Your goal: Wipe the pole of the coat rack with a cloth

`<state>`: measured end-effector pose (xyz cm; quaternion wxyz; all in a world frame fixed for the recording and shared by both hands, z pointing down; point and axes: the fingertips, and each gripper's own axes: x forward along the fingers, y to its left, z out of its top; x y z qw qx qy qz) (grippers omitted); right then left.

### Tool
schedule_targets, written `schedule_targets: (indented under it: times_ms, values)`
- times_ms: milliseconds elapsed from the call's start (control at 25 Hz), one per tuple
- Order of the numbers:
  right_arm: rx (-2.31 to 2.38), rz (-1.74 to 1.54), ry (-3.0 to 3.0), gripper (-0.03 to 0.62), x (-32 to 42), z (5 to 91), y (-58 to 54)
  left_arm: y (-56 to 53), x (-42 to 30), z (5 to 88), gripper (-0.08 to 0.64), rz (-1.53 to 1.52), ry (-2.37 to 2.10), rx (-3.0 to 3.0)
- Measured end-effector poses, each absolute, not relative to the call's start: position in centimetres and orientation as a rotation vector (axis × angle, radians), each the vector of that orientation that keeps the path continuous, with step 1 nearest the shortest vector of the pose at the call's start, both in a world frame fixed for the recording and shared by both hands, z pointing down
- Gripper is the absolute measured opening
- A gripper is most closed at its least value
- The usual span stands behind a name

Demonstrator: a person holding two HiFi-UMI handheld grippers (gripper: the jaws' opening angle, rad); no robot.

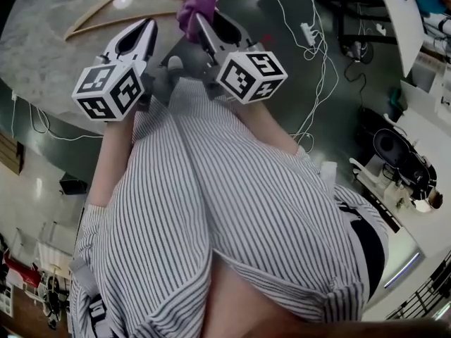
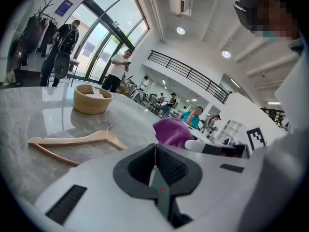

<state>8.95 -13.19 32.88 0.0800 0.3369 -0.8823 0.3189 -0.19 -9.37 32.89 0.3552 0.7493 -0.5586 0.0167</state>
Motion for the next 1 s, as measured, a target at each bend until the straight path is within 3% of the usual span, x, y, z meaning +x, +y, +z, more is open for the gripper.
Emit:
schedule_targets:
  times_ms: [1000]
  values:
    - [1.301,1.024,-2.394,0.106,12.8,38.9,-15.8,-11.5,0.5,38.7,0.015,0.118,-1.218,1.948]
